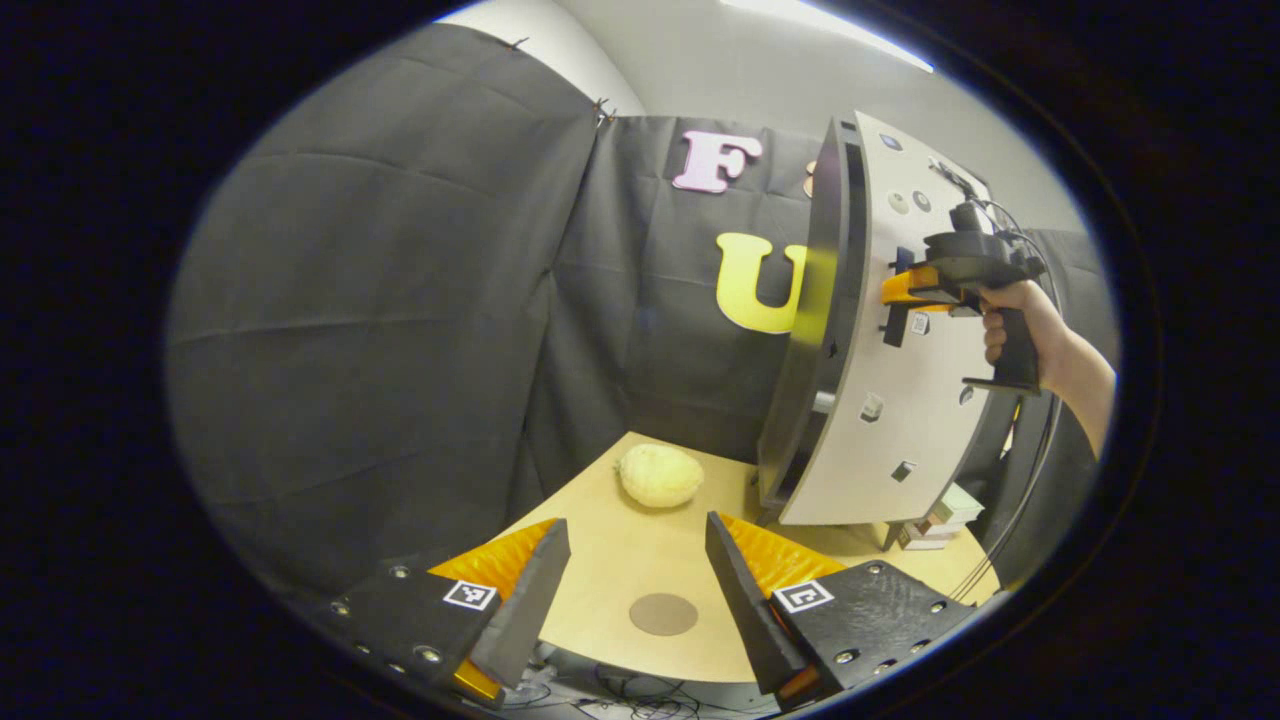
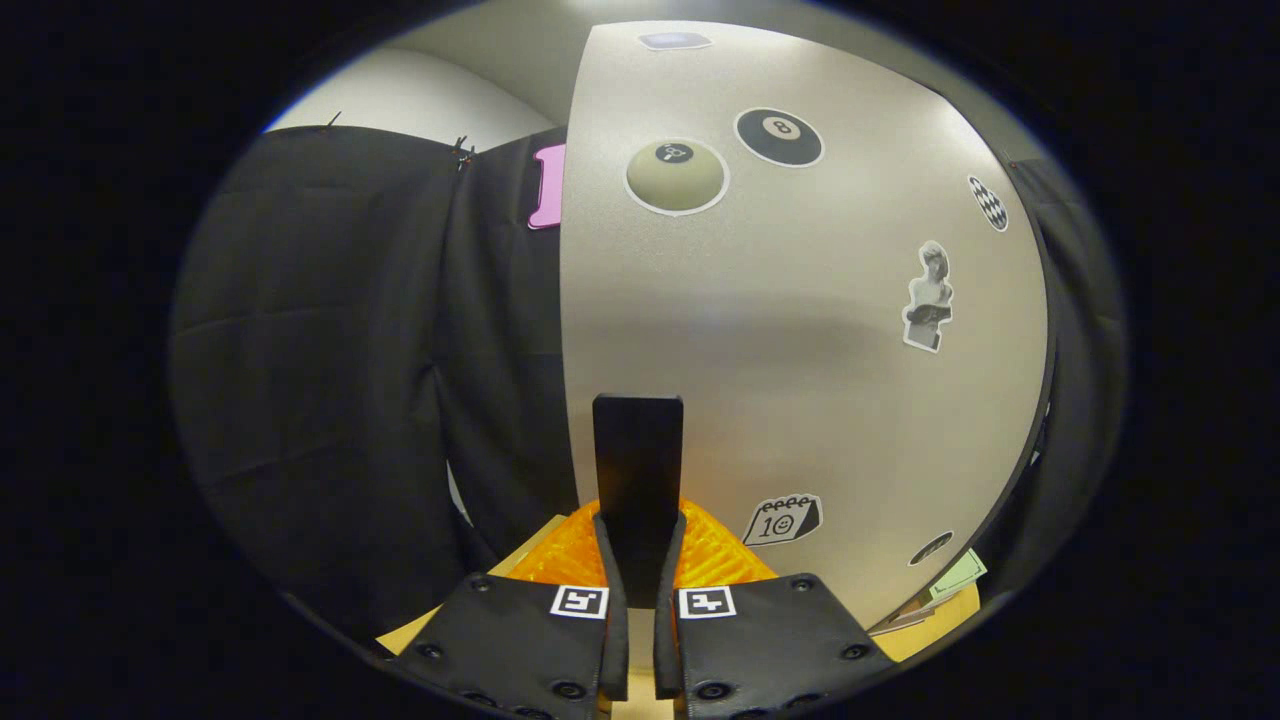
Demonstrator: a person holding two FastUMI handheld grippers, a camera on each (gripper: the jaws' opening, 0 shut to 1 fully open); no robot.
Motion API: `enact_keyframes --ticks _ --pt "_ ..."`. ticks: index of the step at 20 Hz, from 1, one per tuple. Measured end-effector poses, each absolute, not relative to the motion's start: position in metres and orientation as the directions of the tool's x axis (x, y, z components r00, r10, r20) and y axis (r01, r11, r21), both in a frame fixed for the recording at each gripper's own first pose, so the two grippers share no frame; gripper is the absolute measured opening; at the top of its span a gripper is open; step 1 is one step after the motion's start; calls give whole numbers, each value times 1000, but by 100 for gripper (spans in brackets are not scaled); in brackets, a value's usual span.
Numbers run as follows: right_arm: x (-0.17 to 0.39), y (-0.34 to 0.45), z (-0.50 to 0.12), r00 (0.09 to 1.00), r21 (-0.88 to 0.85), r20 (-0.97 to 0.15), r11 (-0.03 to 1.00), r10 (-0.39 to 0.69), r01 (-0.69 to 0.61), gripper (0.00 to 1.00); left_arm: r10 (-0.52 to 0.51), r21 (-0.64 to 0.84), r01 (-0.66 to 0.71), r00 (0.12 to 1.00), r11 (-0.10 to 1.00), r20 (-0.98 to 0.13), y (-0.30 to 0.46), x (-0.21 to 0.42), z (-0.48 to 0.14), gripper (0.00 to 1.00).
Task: Open the cabinet door with the right hand, grasp the bottle in the cabinet with the left hand and place it on the coaster, then close the cabinet door with the right hand.
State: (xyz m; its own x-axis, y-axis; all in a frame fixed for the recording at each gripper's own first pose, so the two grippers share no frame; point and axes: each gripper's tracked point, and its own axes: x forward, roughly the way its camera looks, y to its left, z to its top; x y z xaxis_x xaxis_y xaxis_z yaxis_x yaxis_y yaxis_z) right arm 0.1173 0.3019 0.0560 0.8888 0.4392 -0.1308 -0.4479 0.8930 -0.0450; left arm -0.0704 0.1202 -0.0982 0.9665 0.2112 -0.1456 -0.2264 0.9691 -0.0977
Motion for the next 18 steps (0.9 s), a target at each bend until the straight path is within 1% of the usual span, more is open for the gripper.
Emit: enact_keyframes --ticks 1,2,3,4,5,6,7,8,9,10,11,12,13,14,15,18 --pt "111 299 55 878 -49 -133 882 460 -469 12 211 -100 -225 968 969 -135 110 -68 -92 82" --pt "106 297 55 868 -49 -135 872 477 -487 12 211 -103 -224 969 969 -128 107 -62 -87 85" --pt "102 294 55 858 -54 -139 862 494 -504 10 213 -104 -226 969 969 -125 101 -57 -83 82" --pt "98 291 55 850 -54 -140 853 508 -519 12 215 -106 -228 969 968 -126 94 -53 -80 82" --pt "95 289 54 841 -53 -141 844 523 -534 10 212 -110 -225 969 968 -124 85 -49 -76 82" --pt "93 286 54 832 -48 -141 836 536 -547 12 207 -113 -220 971 969 -118 78 -48 -71 82" --pt "91 283 53 823 -45 -141 827 550 -560 10 202 -112 -215 973 970 -113 71 -48 -65 82" --pt "89 279 52 816 -39 -144 820 560 -570 12 203 -104 -214 973 971 -109 62 -50 -62 84" --pt "87 277 52 810 -37 -144 815 569 -579 10 205 -95 -215 973 972 -103 56 -54 -59 82" --pt "86 274 52 805 -37 -146 810 575 -586 12 208 -90 -217 973 972 -99 49 -57 -60 82" --pt "83 270 52 800 -33 -144 805 583 -592 12 206 -90 -215 974 972 -97 43 -62 -59 82" --pt "82 266 51 795 -25 -144 801 589 -598 12 204 -92 -213 974 973 -97 37 -63 -58 84" --pt "80 263 51 791 -20 -143 798 594 -603 12 201 -93 -211 975 973 -99 32 -65 -56 84" --pt "79 259 51 790 -16 -142 797 596 -604 12 199 -93 -208 975 974 -100 27 -66 -57 82" --pt "76 256 50 789 -16 -141 796 598 -606 12 198 -89 -207 975 974 -101 21 -67 -56 84" --pt "71 243 50 788 -3 -139 796 600 -606 12 192 -79 -201 976 976 -107 6 -73 -57 84"
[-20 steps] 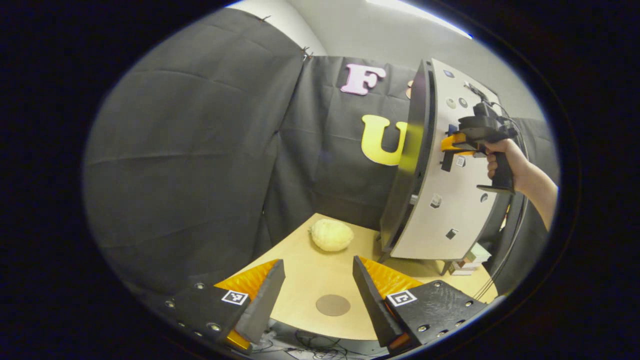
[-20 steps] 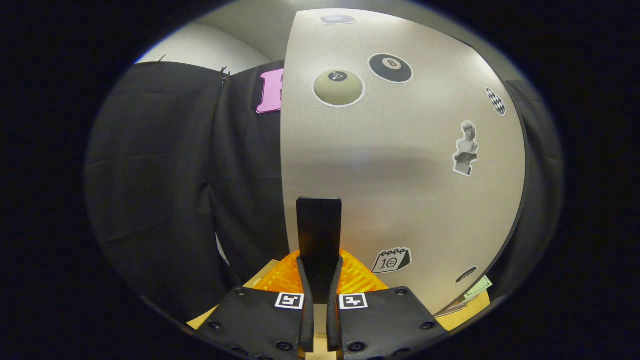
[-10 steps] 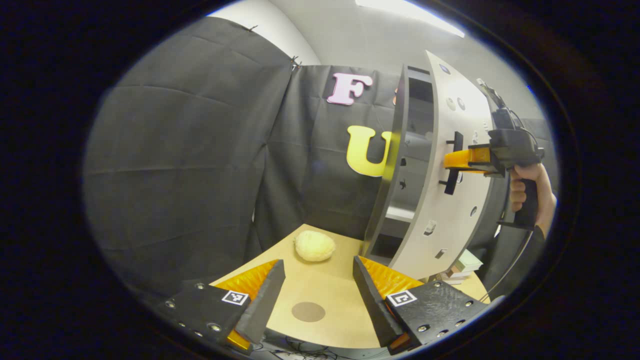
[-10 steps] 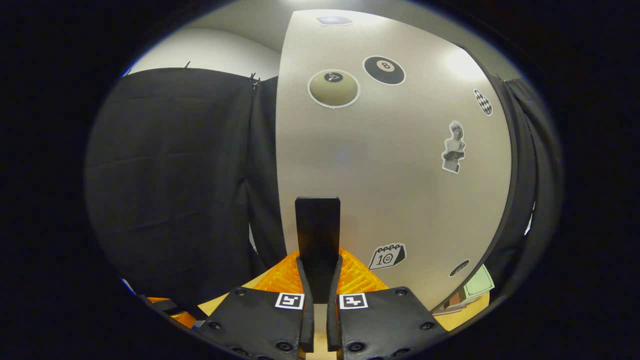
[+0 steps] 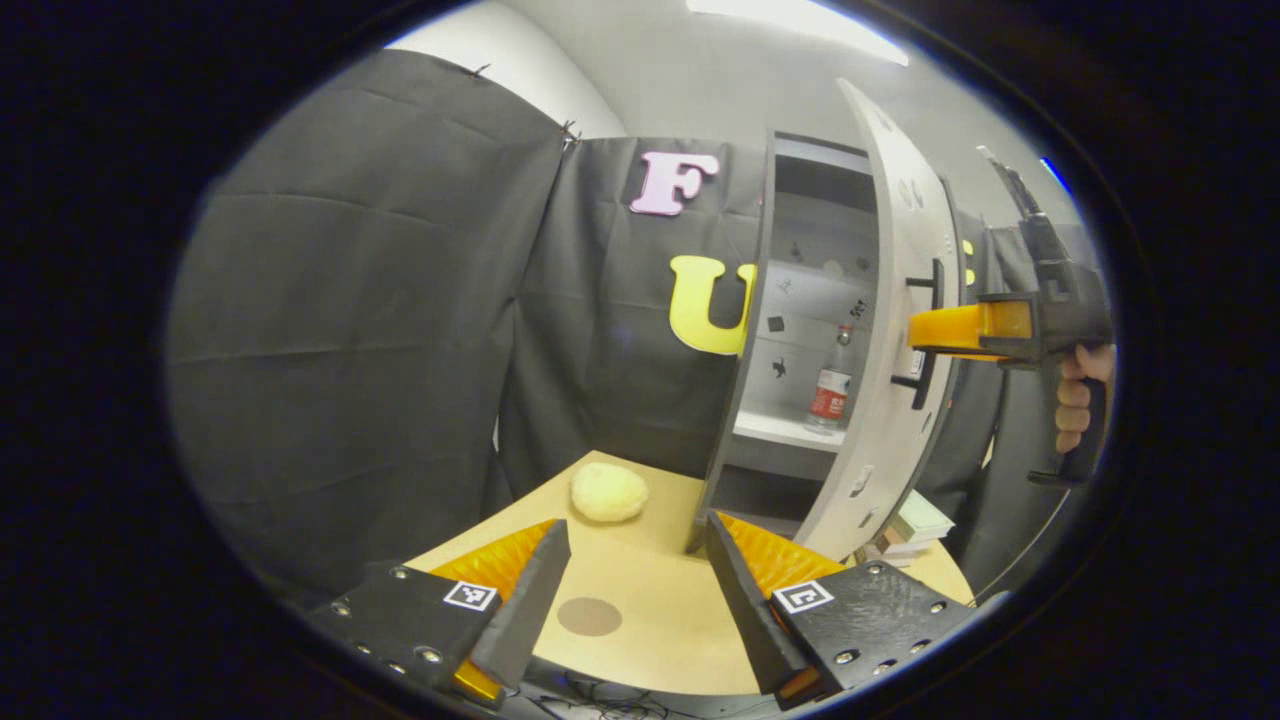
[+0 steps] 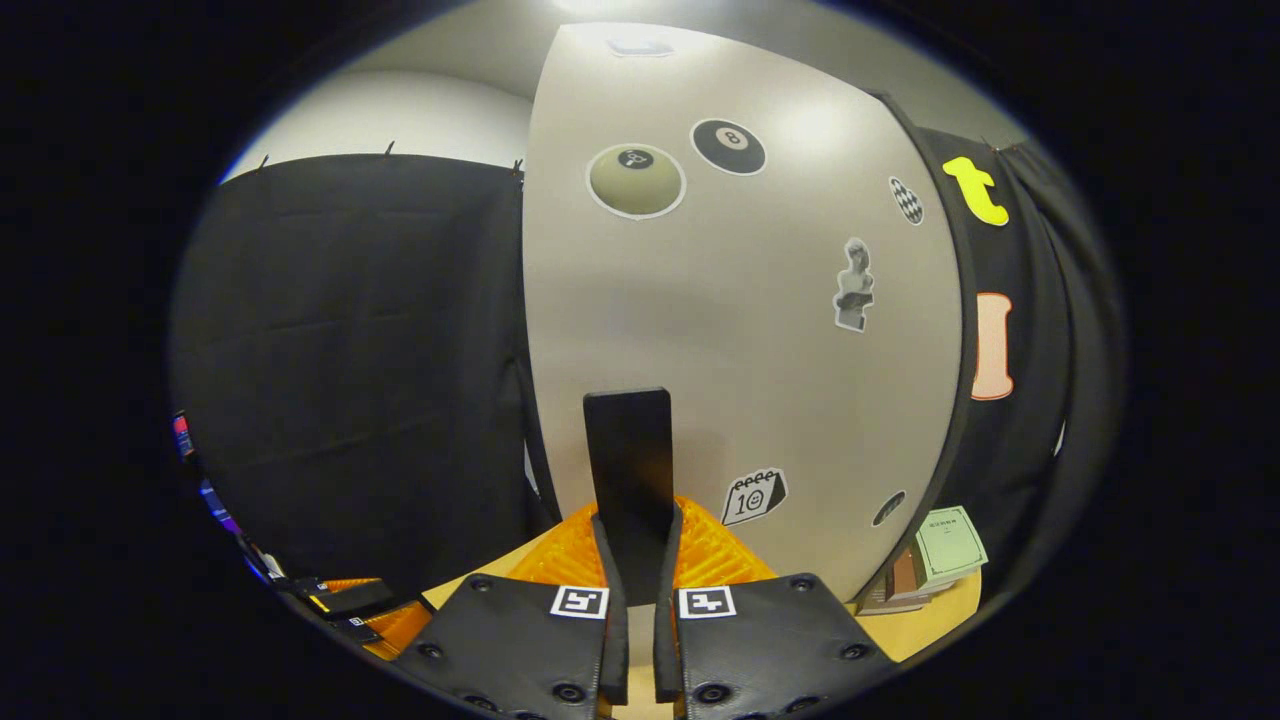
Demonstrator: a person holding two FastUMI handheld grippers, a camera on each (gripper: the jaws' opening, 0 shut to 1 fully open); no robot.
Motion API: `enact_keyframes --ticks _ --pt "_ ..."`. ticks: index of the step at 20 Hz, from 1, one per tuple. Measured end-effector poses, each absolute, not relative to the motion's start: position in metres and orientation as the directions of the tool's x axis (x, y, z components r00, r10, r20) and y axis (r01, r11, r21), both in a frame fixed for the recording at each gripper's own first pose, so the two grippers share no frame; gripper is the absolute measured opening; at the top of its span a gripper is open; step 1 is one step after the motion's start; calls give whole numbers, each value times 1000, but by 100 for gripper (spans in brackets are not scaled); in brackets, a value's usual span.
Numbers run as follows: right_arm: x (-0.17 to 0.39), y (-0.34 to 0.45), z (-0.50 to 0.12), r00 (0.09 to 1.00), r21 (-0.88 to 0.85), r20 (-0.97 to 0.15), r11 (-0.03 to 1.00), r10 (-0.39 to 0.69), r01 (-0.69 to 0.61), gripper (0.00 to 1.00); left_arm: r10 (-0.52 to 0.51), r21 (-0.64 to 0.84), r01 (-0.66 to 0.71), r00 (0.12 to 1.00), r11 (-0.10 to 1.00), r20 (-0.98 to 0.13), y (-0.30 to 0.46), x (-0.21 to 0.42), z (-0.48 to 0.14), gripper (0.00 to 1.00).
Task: Open the cabinet door with the right hand, grasp the bottle in the cabinet with the left hand and place it on the coaster, then close the cabinet door with the right hand.
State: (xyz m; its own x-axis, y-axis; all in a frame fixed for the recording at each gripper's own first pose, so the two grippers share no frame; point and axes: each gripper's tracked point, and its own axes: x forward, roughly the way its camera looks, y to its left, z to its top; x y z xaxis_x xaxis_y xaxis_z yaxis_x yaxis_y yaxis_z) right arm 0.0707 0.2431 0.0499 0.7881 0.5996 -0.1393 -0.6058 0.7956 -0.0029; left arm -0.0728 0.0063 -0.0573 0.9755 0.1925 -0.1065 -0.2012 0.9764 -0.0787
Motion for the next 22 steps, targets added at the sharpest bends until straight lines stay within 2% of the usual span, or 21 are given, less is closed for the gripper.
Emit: enact_keyframes --ticks 1,2,5,10,11,12,13,14,21,22 --pt "69 238 49 788 2 -139 796 599 -605 12 186 -79 -195 976 978 -108 0 -73 -57 87" --pt "68 233 49 789 7 -137 797 599 -603 12 182 -79 -191 977 978 -109 -6 -73 -59 82" --pt "63 218 48 796 9 -119 802 594 -597 11 165 -73 -174 980 982 -106 -28 -75 -58 84" --pt "54 193 51 825 32 -98 831 556 -556 11 87 -69 -95 990 993 -107 -81 -76 -65 82" --pt "52 186 51 836 34 -93 841 541 -540 9 78 -58 -85 990 995 -115 -89 -76 -68 82" --pt "51 179 51 848 30 -88 852 523 -523 11 66 -50 -73 990 996 -121 -97 -73 -71 82" --pt "51 173 51 859 21 -85 863 504 -505 8 51 -47 -58 991 997 -125 -106 -72 -72 82" --pt "49 166 52 871 13 -84 874 485 -486 11 35 -45 -41 991 998 -126 -114 -69 -73 82" --pt "60 119 53 940 30 -76 944 331 -330 10 -83 -28 79 987 996 -138 -158 -38 -76 82" --pt "61 112 53 951 30 -75 954 299 -297 10 -102 -33 98 984 995 -144 -164 -33 -79 84"
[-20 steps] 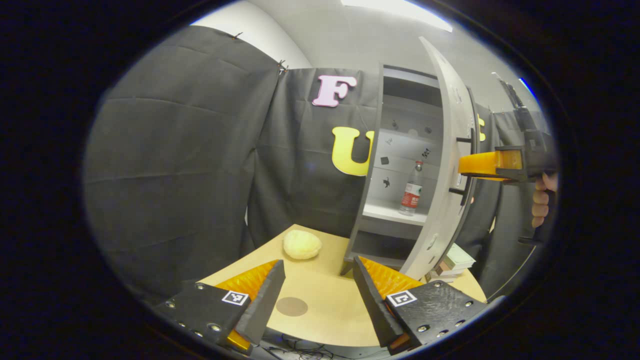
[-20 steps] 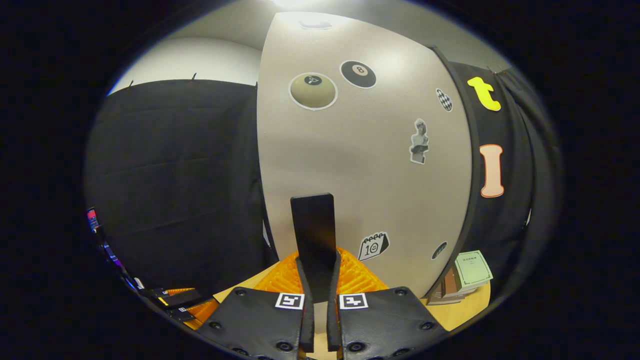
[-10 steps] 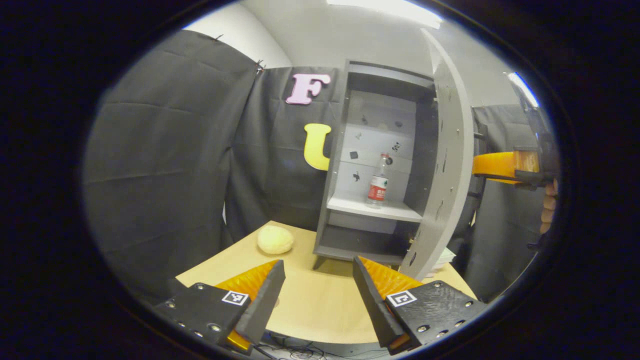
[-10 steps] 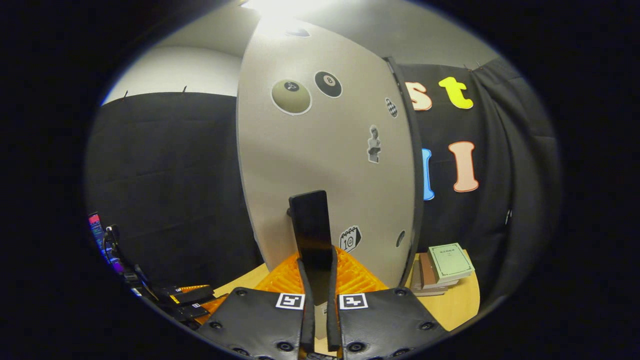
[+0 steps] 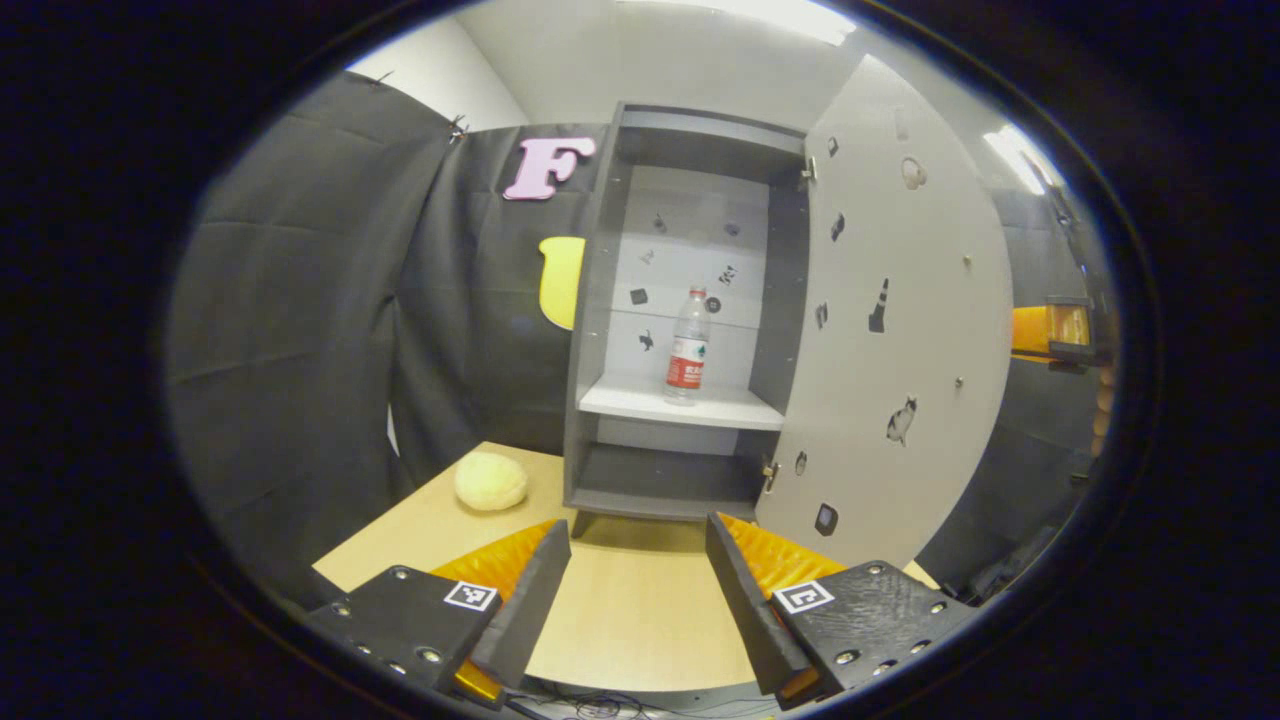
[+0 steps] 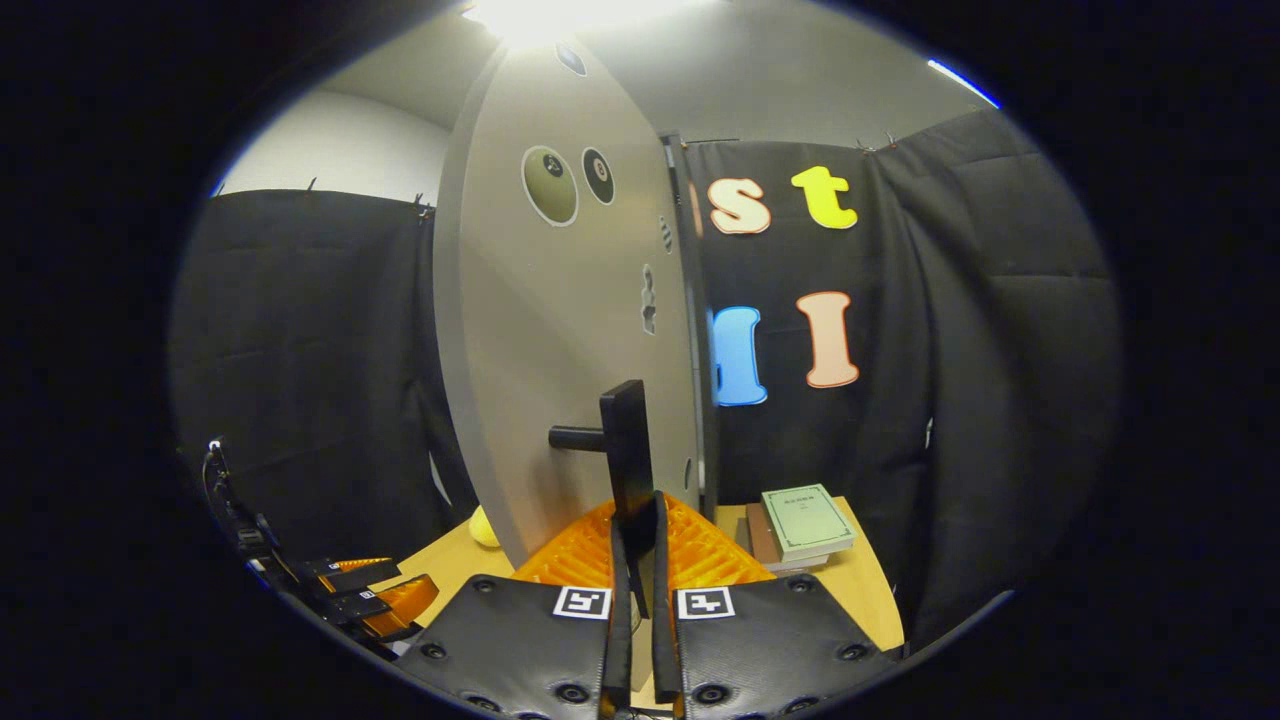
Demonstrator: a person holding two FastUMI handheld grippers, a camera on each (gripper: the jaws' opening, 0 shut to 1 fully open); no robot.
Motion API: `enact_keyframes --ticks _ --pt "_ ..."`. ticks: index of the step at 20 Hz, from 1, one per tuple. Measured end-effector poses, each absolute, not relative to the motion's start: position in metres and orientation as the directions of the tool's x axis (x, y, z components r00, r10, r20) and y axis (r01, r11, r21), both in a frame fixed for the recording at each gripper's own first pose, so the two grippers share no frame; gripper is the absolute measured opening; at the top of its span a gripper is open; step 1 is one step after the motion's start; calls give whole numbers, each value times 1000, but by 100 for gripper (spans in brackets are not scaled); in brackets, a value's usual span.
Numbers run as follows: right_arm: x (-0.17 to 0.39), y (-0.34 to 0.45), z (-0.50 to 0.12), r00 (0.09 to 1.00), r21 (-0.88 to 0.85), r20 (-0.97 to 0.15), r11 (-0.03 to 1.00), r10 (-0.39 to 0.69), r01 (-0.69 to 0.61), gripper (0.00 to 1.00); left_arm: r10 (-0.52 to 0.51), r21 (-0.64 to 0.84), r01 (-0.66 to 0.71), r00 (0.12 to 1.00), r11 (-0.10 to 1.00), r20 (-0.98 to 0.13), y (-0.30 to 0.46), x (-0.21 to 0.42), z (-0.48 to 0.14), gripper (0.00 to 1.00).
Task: Open the cabinet door with the right hand, grasp the bottle in the cabinet with the left hand and place it on the coaster, then close the cabinet door with the right hand.
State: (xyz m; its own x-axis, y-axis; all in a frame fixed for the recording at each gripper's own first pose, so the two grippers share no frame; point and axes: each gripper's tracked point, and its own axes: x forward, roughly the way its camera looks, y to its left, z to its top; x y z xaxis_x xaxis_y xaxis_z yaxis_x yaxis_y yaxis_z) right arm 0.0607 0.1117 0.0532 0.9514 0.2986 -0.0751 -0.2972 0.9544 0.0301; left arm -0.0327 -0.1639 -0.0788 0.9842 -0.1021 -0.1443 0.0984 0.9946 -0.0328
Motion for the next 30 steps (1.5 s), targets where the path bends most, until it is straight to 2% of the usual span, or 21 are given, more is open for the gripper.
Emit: enact_keyframes --ticks 1,3,4,6,7,8,9,10,12,15,20,21,23,24,26,27,29,30 --pt "62 104 52 961 31 -79 964 265 -263 10 -125 -37 120 981 992 -147 -171 -28 -80 82" --pt "56 98 50 973 42 -83 976 217 -214 8 -170 -39 166 973 985 -158 -182 -20 -84 84" --pt "51 100 50 972 64 -90 975 217 -212 5 -193 -36 190 968 981 -163 -187 -15 -86 82" --pt "51 102 42 970 97 -108 974 216 -206 7 -240 -28 238 955 971 -175 -197 -6 -87 82" --pt "52 97 38 971 105 -124 976 203 -191 3 -258 -23 258 950 966 -178 -198 -3 -86 84" --pt "49 93 34 974 117 -136 979 181 -165 8 -275 -21 276 945 961 -175 -198 1 -83 82" --pt "44 90 31 977 141 -137 979 163 -144 5 -292 -24 293 941 956 -171 -197 6 -79 82" --pt "39 89 31 978 179 -140 975 154 -128 8 -305 -29 305 937 952 -171 -194 11 -77 82" --pt "31 89 24 979 242 -157 966 133 -92 10 -333 -48 330 925 943 -183 -186 25 -74 82" --pt "17 70 25 990 255 -143 967 22 15 3 -383 -56 379 909 924 -165 -175 48 -60 82" --pt "-11 48 40 986 170 -89 973 -143 156 3 -435 -42 434 889 900 -139 -157 83 -48 82" --pt "-18 42 44 983 152 -78 973 -165 175 2 -447 -42 445 886 894 -125 -156 86 -43 84" --pt "-22 33 51 975 97 -56 971 -216 220 3 -463 -32 462 881 886 -97 -151 94 -33 82" --pt "-23 29 55 973 68 -52 971 -226 229 0 -464 -27 463 882 886 -86 -147 97 -28 84" --pt "-21 21 60 964 38 -55 964 -260 262 10 -461 -24 461 885 887 -64 -143 105 -17 84" --pt "-19 8 59 948 29 -66 949 -311 313 17 -460 -26 459 886 888 -57 -141 108 -11 84" --pt "-7 -13 58 920 41 -77 921 -384 388 36 -459 -27 458 887 888 -48 -139 117 -2 83" --pt "3 -15 57 923 66 -85 922 -376 382 51 -452 -23 451 891 892 -45 -137 124 1 82"
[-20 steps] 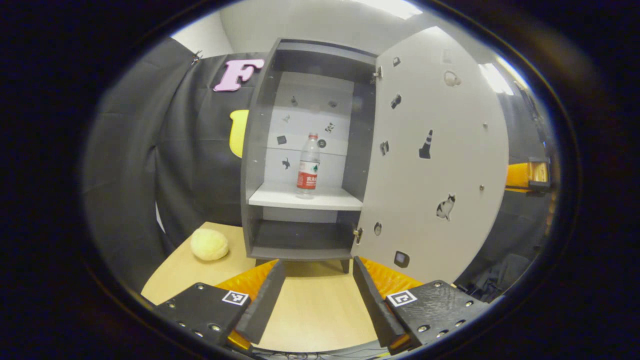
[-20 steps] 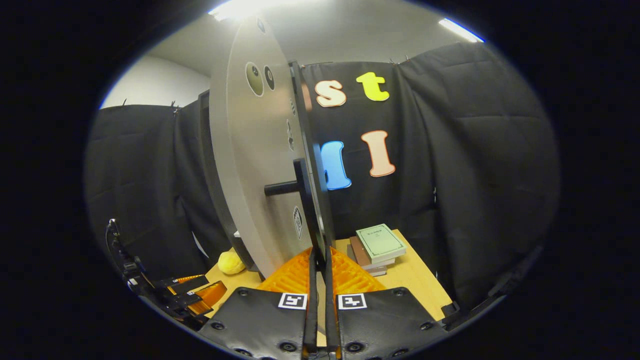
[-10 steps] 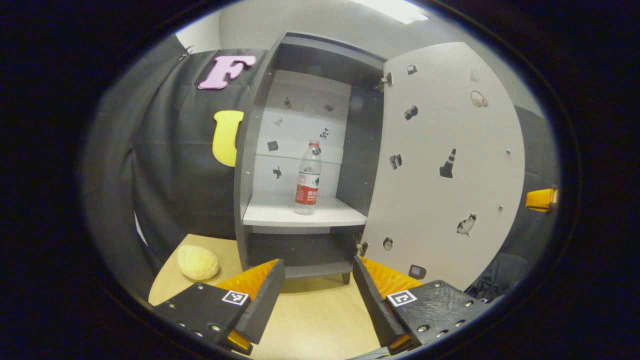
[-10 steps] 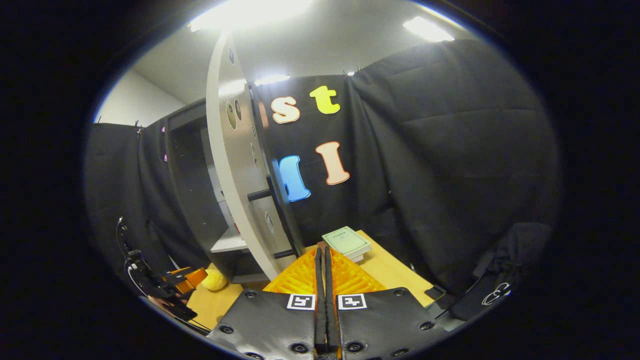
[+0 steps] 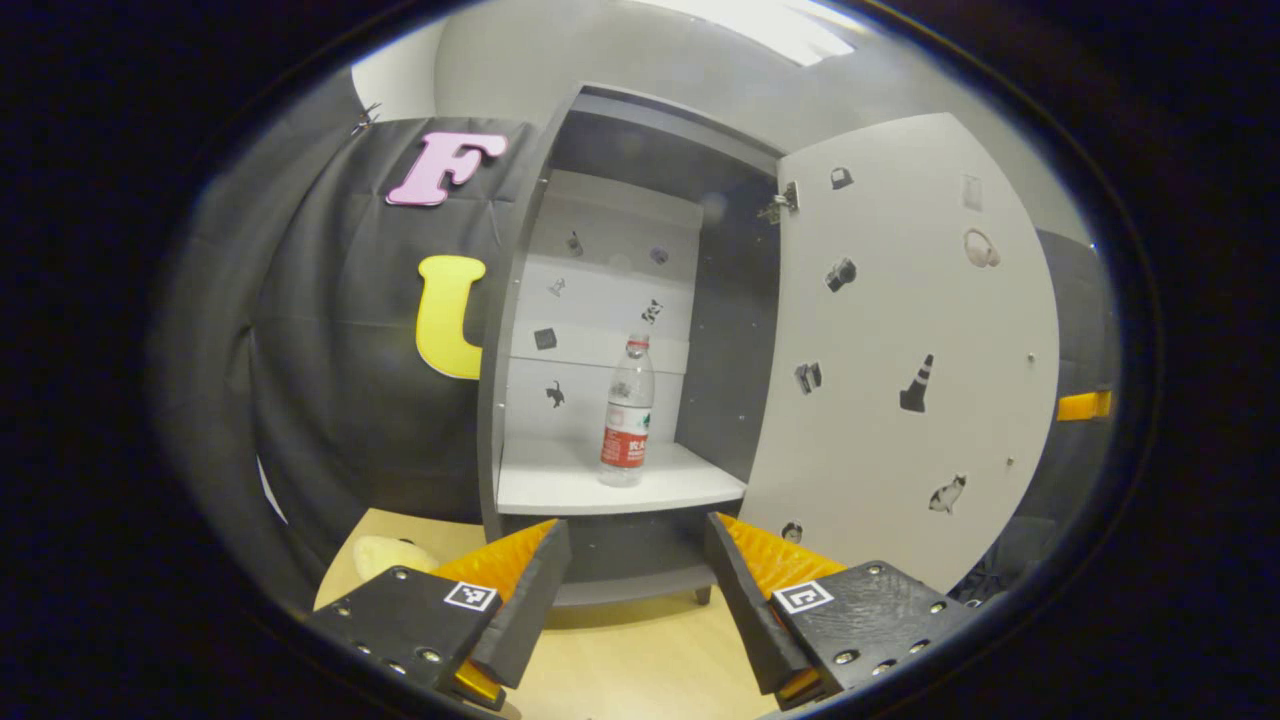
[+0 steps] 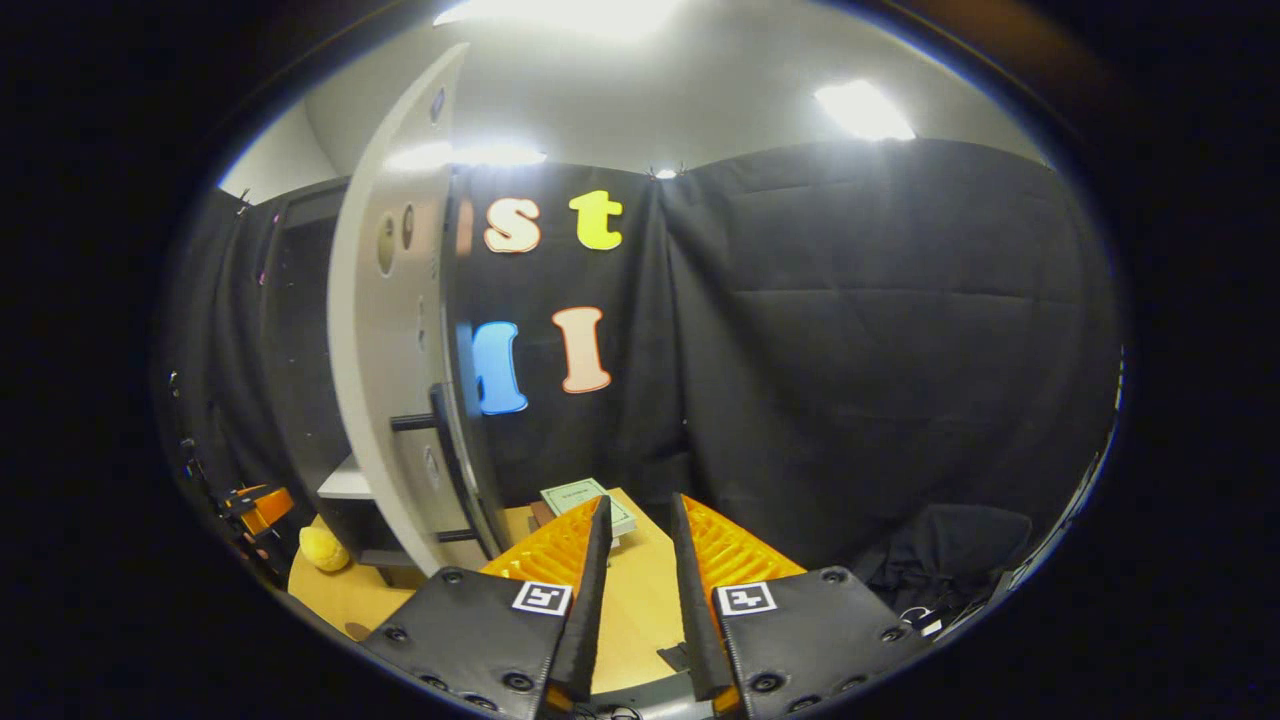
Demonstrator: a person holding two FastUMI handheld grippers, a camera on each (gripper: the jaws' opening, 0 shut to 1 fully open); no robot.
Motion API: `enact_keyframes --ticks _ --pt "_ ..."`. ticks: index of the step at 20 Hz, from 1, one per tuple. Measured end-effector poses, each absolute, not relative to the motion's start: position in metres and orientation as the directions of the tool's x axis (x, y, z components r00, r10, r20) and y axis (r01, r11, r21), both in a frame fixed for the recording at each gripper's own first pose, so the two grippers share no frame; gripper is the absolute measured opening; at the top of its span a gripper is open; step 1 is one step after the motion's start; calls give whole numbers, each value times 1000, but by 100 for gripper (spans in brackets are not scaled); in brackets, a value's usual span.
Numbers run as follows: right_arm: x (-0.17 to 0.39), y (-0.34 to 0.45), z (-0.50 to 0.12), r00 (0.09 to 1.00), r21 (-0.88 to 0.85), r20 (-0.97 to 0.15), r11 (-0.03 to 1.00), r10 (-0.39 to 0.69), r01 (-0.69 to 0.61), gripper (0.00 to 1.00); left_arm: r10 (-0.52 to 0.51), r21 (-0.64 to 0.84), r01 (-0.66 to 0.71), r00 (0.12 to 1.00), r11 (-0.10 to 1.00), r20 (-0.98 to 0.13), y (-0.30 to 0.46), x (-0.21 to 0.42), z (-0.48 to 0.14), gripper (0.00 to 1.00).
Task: Open the cabinet door with the right hand, grasp the bottle in the cabinet with the left hand and place it on the coaster, then close the cabinet door with the right hand.
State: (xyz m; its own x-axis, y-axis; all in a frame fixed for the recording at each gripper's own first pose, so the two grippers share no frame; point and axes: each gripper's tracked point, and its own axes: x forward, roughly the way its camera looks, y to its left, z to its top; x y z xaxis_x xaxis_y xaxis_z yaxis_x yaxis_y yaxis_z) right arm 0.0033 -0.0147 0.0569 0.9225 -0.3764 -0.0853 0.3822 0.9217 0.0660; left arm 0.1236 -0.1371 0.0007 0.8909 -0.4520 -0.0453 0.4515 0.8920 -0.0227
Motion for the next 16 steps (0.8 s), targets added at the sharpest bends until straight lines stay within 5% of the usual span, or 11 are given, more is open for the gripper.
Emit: enact_keyframes --ticks 3,10,11,12,16 --pt "32 -30 59 927 92 -71 923 -368 374 95 -440 -19 440 898 898 -22 -138 144 15 82" --pt "101 -74 69 926 106 -61 920 -374 378 90 -415 19 415 910 910 19 -175 214 44 82" --pt "112 -78 69 929 116 -59 922 -365 370 98 -415 26 414 910 910 21 -183 225 47 82" --pt "122 -81 68 932 124 -58 924 -357 362 92 -414 36 413 910 910 25 -190 236 50 82" --pt "150 -96 58 935 144 -79 924 -346 355 98 -415 59 413 910 909 20 -220 276 54 84"
